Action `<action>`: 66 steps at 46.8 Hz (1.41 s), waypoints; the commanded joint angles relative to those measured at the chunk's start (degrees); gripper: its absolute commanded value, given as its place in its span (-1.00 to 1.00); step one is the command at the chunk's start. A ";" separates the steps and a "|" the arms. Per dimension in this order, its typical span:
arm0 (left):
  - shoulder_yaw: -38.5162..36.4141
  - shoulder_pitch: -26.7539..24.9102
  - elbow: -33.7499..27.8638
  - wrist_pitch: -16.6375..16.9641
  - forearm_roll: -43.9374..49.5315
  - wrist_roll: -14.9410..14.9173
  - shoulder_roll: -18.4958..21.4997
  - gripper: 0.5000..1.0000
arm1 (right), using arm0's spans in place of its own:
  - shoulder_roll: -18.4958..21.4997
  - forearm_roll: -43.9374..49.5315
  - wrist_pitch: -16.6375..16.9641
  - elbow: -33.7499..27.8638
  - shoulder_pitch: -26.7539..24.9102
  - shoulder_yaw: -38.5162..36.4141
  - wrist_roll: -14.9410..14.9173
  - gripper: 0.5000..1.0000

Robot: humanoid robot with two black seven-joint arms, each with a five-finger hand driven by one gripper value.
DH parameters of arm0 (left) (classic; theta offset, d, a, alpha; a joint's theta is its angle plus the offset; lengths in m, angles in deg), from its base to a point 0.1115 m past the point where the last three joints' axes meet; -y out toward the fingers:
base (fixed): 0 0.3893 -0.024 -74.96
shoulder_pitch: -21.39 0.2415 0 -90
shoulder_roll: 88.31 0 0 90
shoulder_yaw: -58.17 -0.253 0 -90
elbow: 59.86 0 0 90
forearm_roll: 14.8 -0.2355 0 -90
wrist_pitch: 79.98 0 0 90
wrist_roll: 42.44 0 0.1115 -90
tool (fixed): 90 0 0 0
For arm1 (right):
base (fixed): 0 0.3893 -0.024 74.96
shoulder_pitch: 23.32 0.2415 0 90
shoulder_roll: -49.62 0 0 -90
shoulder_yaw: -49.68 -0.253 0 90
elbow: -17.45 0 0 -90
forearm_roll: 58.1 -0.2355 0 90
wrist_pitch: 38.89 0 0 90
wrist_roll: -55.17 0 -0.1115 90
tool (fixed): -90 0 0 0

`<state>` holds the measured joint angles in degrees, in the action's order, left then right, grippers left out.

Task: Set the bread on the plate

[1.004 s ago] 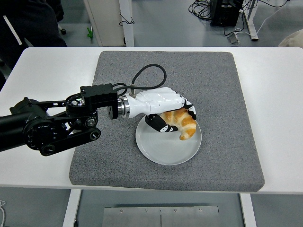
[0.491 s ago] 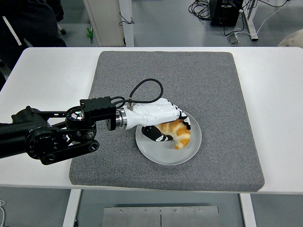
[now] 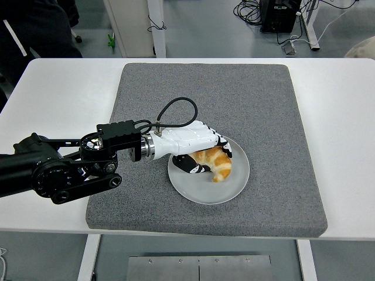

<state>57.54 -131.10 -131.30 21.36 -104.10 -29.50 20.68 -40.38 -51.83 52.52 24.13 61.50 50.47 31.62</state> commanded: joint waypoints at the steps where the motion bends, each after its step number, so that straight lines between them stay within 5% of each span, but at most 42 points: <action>1: -0.08 0.09 0.16 0.00 0.00 0.06 -0.10 -0.53 | 0.00 -0.03 0.00 0.00 0.00 0.00 -0.01 1.00; 28: 0.01 1.32 0.60 0.79 0.09 0.06 -0.80 -0.40 | 0.00 -0.03 0.00 0.00 0.00 0.00 -0.01 1.00; 32: 0.01 1.49 0.69 0.79 0.09 0.06 -0.80 -0.26 | 0.00 0.06 0.00 0.00 0.00 0.00 -0.01 1.00; 39: 0.09 1.49 0.78 0.79 1.06 0.15 -0.89 0.45 | 0.00 -0.03 0.00 0.00 0.00 0.00 -0.01 1.00; 45: 0.71 1.41 0.78 0.71 2.11 0.85 -0.80 0.80 | 0.00 -0.03 0.00 0.00 0.00 0.00 -0.01 1.00; 66: 3.43 0.70 -0.01 -2.10 13.79 4.81 0.25 0.86 | 0.00 -0.03 0.00 0.00 0.00 0.00 -0.01 1.00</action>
<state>59.72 -130.41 -131.21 20.48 -93.27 -25.48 20.90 -40.38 -51.84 52.52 24.13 61.50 50.47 31.61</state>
